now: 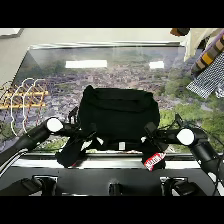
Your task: Fold the clothes and pants, and hang the long-sleeved shirts on hangers.
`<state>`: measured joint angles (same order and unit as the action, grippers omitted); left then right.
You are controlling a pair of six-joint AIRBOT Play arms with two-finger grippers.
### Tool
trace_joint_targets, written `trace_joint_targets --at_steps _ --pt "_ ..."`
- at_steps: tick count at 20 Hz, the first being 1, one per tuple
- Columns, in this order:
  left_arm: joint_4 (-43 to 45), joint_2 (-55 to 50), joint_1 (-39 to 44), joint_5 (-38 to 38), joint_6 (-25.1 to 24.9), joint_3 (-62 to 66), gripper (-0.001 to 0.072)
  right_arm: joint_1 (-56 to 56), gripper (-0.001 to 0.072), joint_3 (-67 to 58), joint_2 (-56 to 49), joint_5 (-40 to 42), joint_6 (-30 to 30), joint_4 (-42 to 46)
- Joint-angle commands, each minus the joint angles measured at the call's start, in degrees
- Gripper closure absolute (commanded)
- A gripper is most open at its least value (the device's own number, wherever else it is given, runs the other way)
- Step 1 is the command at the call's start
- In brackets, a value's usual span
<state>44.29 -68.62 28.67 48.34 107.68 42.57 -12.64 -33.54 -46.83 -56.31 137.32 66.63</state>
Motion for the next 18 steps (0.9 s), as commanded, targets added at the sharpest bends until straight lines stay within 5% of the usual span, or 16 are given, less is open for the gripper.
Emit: trace_joint_targets --at_steps 1,2,3,5,9,12,18 --pt "0.2 -3.7 -0.1 -1.5 -1.9 0.9 0.0665 0.0 0.0492 -0.1 -2.4 2.1 0.2 2.5" --pt "0.2 -3.6 -0.5 -1.2 -2.3 1.0 0.0637 0.0 0.0379 -0.1 -2.0 0.8 0.2 3.8" --pt "0.3 -3.2 -1.4 -0.8 -2.3 0.9 0.0563 0.0 0.0373 -0.2 -0.9 -0.9 0.3 5.7" --pt "0.6 -1.7 -4.3 0.2 -2.3 1.0 0.0141 0.0 0.0372 -2.8 2.9 -5.5 0.2 13.4" --pt "9.2 5.2 -12.7 4.3 -2.3 1.0 0.0131 0.0 0.0324 -17.4 7.2 -20.0 -11.0 29.3" --pt "14.5 9.4 -15.4 6.5 -2.3 1.4 0.0132 -0.4 0.0312 -27.8 3.7 -23.5 -19.8 25.2" --pt "15.8 10.5 -15.4 6.4 -2.3 1.3 0.0132 -20.3 0.0256 -36.0 -16.6 -27.8 -25.7 31.6"
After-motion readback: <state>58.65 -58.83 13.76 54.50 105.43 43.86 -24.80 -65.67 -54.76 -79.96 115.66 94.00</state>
